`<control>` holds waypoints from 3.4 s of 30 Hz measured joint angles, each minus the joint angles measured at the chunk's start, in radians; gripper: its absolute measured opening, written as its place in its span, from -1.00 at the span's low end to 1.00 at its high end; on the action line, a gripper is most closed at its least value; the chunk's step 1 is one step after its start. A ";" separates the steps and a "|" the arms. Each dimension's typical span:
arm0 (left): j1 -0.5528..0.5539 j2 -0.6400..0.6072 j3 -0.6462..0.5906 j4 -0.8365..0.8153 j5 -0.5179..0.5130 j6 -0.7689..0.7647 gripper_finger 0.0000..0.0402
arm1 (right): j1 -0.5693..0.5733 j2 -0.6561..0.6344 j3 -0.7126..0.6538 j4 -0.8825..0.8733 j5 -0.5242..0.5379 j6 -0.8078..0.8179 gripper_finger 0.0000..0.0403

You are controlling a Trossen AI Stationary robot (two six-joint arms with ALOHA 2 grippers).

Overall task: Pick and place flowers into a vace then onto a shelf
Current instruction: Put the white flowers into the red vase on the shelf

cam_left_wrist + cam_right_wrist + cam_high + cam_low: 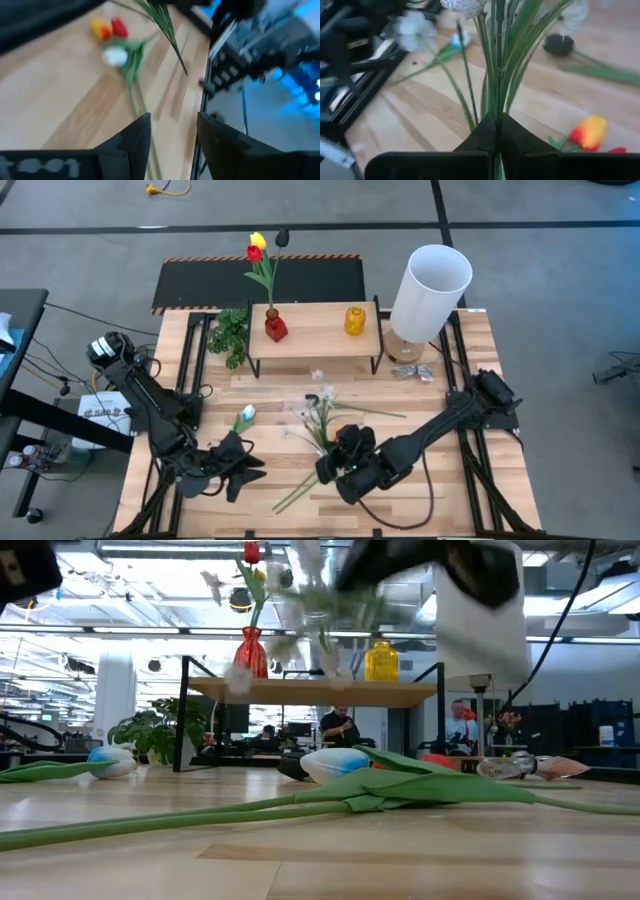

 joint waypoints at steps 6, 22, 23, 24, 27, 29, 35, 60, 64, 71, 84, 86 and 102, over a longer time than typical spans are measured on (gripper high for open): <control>-0.030 0.000 0.000 0.029 -0.116 0.057 -0.38 | 0.074 0.000 0.166 -0.243 0.052 -0.037 -0.99; 0.040 0.001 0.000 0.199 -0.081 0.255 -0.84 | 0.208 -0.003 0.265 -0.296 0.335 -0.105 -1.00; 0.056 0.007 0.001 0.231 0.015 0.273 -0.88 | 0.208 -0.003 0.265 -0.297 0.335 -0.105 -1.00; 0.071 0.015 0.001 0.261 0.115 0.296 -0.93 | 0.208 -0.003 0.265 -0.297 0.335 -0.107 -1.00; 0.102 0.050 0.001 0.367 0.350 0.372 -0.98 | 0.208 -0.003 0.265 -0.297 0.335 -0.115 -1.00; 0.120 0.086 0.001 0.460 0.475 0.421 -0.97 | 0.210 -0.003 0.265 -0.296 0.335 -0.115 -1.00; 0.158 0.269 0.001 0.899 0.656 0.567 -0.99 | 0.237 -0.005 0.265 -0.269 0.381 -0.113 -1.00; 0.180 0.638 0.311 1.535 -0.497 1.425 -1.00 | 0.272 -0.077 0.264 -0.238 0.597 -0.213 -1.00; 0.177 0.637 0.389 1.490 -0.580 1.562 -1.00 | 0.248 -0.077 0.264 -0.240 0.592 -0.242 -1.00; 0.155 0.637 0.405 1.448 -0.503 1.479 -0.97 | 0.232 -0.077 0.264 -0.240 0.584 -0.322 -1.00; 0.240 0.637 0.405 1.183 -0.069 1.003 -0.54 | 0.233 -0.077 0.264 -0.243 0.559 -0.325 -1.00; 0.255 0.637 0.405 1.182 -0.049 0.972 -0.48 | 0.233 -0.077 0.264 -0.238 0.547 -0.325 -1.00; 0.358 0.637 0.405 1.185 0.040 0.878 -0.41 | 0.226 -0.076 0.264 -0.207 0.538 -0.362 -1.00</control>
